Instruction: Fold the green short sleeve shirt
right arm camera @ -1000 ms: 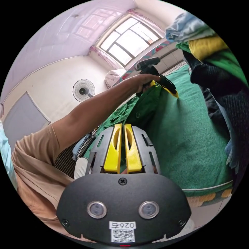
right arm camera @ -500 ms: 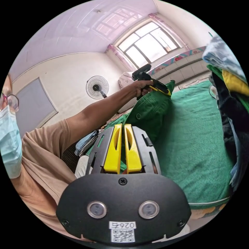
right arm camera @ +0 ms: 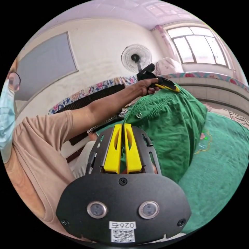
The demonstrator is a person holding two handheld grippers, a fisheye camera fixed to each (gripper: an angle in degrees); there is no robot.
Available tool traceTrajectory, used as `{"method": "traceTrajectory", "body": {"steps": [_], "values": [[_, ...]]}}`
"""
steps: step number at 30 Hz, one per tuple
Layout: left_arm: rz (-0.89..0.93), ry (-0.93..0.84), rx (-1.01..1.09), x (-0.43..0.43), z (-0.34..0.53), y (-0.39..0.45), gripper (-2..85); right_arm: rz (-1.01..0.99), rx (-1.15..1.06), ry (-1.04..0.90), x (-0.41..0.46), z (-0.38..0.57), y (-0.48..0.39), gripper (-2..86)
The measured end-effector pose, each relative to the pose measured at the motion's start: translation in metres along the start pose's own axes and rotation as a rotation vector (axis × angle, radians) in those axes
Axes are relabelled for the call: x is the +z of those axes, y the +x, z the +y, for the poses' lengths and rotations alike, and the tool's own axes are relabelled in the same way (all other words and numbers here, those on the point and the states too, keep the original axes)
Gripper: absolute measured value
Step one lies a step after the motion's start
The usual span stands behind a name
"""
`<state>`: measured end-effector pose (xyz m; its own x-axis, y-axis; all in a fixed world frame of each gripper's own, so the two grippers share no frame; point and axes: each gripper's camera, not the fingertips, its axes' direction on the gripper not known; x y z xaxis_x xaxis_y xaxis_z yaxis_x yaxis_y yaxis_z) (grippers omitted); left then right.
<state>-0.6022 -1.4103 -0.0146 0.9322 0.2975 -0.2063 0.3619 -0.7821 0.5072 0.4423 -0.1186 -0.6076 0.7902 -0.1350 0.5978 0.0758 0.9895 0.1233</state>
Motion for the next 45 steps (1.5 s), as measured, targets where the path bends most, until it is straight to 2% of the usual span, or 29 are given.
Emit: {"method": "traceTrajectory", "body": {"steps": [2, 6, 8, 12, 15, 16, 17, 19, 20, 22, 27, 29, 31, 33, 36, 37, 38, 39, 42, 43, 45], "values": [[0.026, 0.017, -0.056, -0.048, 0.04, -0.081, -0.3, -0.025, -0.023, -0.128, 0.053, -0.042, -0.005, -1.5], [0.086, 0.031, -0.178, -0.087, 0.097, -0.2, -0.3, -0.067, 0.014, -0.329, 0.121, -0.083, 0.009, -1.5], [0.174, 0.07, -0.243, -0.106, 0.125, -0.257, -0.3, -0.091, 0.071, -0.439, 0.151, -0.102, 0.024, -1.5], [0.245, 0.136, -0.216, -0.153, 0.126, -0.282, -0.1, -0.088, 0.108, -0.474, 0.153, -0.14, 0.035, -1.5], [0.081, 0.207, -0.017, -0.221, 0.105, -0.241, 0.2, -0.083, 0.089, -0.428, 0.128, -0.186, 0.033, -1.4], [-0.067, 0.178, 0.052, -0.233, 0.096, -0.228, 0.5, -0.059, 0.067, -0.415, 0.121, -0.203, 0.033, -1.2], [-0.147, 0.089, 0.011, -0.232, 0.084, -0.237, 0.8, -0.023, 0.044, -0.421, 0.12, -0.217, 0.034, -1.1], [-0.121, -0.026, -0.111, -0.227, 0.072, -0.265, 1.7, -0.017, 0.016, -0.488, 0.131, -0.232, 0.042, -0.1], [-0.062, -0.033, -0.165, -0.233, 0.071, -0.277, 2.4, -0.028, 0.019, -0.556, 0.141, -0.239, 0.05, 2.1], [0.003, 0.041, -0.217, -0.26, 0.074, -0.284, 3.3, -0.082, 0.037, -0.566, 0.132, -0.256, 0.055, 4.7], [-0.04, 0.19, -0.252, -0.371, 0.086, -0.244, 2.4, -0.107, -0.117, -0.553, 0.036, -0.317, 0.036, 5.9], [-0.068, 0.243, -0.133, -0.413, 0.092, -0.173, -0.2, 0.013, -0.121, -0.479, -0.034, -0.341, 0.051, 4.5], [-0.036, 0.228, 0.003, -0.417, 0.096, -0.107, -0.7, 0.143, -0.08, -0.424, -0.08, -0.35, 0.076, 2.7], [-0.004, 0.125, 0.129, -0.395, 0.1, -0.046, -0.8, 0.282, 0.013, -0.406, -0.116, -0.35, 0.113, 0.7], [-0.047, -0.242, 0.286, -0.315, 0.117, 0.018, -0.8, 0.369, 0.179, -0.542, -0.138, -0.326, 0.175, -0.7], [-0.195, -0.5, 0.299, -0.278, 0.132, 0.022, -0.8, 0.344, 0.239, -0.666, -0.138, -0.31, 0.193, -0.9], [-0.314, -0.61, 0.328, -0.265, 0.147, 0.023, -0.8, 0.329, 0.276, -0.68, -0.152, -0.301, 0.199, -0.9], [-0.305, -0.554, 0.326, -0.277, 0.149, 0.025, -0.8, 0.319, 0.285, -0.643, -0.165, -0.302, 0.199, -0.9], [-0.298, -0.512, 0.123, -0.343, 0.143, 0.007, -0.9, 0.385, 0.302, -0.629, -0.216, -0.313, 0.197, -0.6], [-0.295, -0.434, 0.087, -0.372, 0.141, 0.012, -0.9, 0.421, 0.316, -0.608, -0.235, -0.317, 0.199, -0.3], [-0.245, -0.293, 0.128, -0.405, 0.136, 0.038, -1.0, 0.429, 0.368, -0.538, -0.262, -0.321, 0.206, 0.0]]}}
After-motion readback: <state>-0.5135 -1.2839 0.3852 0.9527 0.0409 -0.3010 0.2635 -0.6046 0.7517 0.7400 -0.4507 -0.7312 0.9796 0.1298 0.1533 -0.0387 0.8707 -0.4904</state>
